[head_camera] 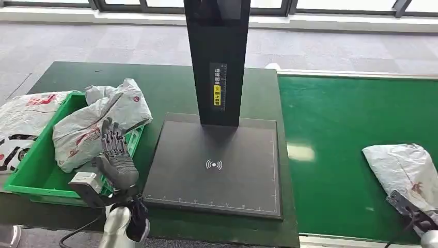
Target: Moved the parcel from conveyor to table for the left to box.
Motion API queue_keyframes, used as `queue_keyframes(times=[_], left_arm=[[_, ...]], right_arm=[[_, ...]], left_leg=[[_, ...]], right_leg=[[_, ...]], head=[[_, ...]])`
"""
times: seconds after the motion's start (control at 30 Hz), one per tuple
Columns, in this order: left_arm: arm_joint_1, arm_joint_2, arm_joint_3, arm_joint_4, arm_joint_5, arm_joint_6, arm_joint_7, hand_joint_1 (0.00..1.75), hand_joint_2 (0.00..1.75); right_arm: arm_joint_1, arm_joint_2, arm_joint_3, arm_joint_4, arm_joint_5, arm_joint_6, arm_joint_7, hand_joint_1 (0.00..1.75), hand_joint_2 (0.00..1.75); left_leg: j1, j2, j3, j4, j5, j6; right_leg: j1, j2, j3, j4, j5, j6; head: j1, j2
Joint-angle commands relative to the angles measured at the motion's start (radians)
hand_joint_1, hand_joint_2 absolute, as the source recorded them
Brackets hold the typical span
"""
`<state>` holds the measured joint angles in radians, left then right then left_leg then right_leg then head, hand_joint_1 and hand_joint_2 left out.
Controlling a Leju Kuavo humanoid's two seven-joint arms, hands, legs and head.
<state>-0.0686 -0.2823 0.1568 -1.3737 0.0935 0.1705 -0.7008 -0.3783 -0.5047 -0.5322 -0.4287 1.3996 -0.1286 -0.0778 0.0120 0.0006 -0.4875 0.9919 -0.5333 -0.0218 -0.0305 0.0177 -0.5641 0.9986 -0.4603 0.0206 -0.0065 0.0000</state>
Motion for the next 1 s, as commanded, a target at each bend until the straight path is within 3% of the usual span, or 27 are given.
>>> queue_keyframes(times=[0.03,0.17,0.37,0.67,0.7,0.87,1.0], left_arm=[[-0.007,0.030,-0.020,0.027,-0.004,0.008,0.003,0.00,0.00],[-0.002,0.031,-0.019,0.023,-0.004,0.007,0.003,0.00,0.00],[0.030,0.022,-0.002,-0.015,-0.003,0.006,0.003,0.00,0.00],[0.030,0.022,-0.002,-0.015,-0.003,0.006,0.003,0.00,0.00],[0.029,0.014,0.009,-0.026,0.003,0.004,0.003,0.00,0.00],[0.030,-0.001,-0.001,-0.041,-0.011,0.011,0.003,0.00,0.00],[0.045,0.001,-0.002,-0.056,-0.007,0.022,0.003,0.00,0.00]], right_arm=[[0.018,0.120,0.061,-0.131,-0.072,-0.032,-0.102,1.75,1.75],[0.012,0.130,0.065,-0.151,-0.079,-0.039,-0.107,1.75,1.75],[0.046,0.243,0.085,-0.420,-0.270,-0.173,-0.209,1.75,1.75],[0.046,0.243,0.085,-0.420,-0.270,-0.173,-0.209,1.75,1.75],[0.084,0.296,0.098,-0.569,-0.396,-0.280,-0.327,1.75,1.75],[0.350,0.353,0.217,-1.030,-0.454,-0.410,-0.294,1.75,1.75],[0.444,0.370,0.330,-1.164,-0.435,-0.513,-0.316,1.75,1.75]], left_leg=[[0.001,0.002,0.002,-0.003,0.001,0.000],[0.001,0.003,0.001,-0.003,0.001,0.000],[0.001,0.004,0.000,-0.002,0.000,0.000],[0.001,-0.002,0.000,-0.003,0.002,0.000],[0.001,-0.002,-0.001,-0.002,0.001,0.000],[0.001,-0.004,-0.002,-0.004,0.002,-0.001],[0.001,-0.010,0.006,-0.004,0.002,-0.001]], right_leg=[[0.002,0.001,0.001,-0.003,0.002,-0.002],[0.002,0.002,0.000,-0.003,0.002,-0.003],[0.001,0.004,-0.001,-0.001,0.002,-0.002],[0.001,-0.002,0.000,-0.003,0.002,-0.003],[0.001,-0.002,0.000,-0.002,0.001,-0.002],[0.001,-0.005,0.000,-0.002,0.000,-0.004],[0.002,-0.011,0.000,-0.002,-0.002,-0.003]], head=[[0.000,0.000],[0.000,0.000],[0.000,0.000],[0.000,0.000],[0.000,0.000],[0.000,0.000],[0.000,0.000]])
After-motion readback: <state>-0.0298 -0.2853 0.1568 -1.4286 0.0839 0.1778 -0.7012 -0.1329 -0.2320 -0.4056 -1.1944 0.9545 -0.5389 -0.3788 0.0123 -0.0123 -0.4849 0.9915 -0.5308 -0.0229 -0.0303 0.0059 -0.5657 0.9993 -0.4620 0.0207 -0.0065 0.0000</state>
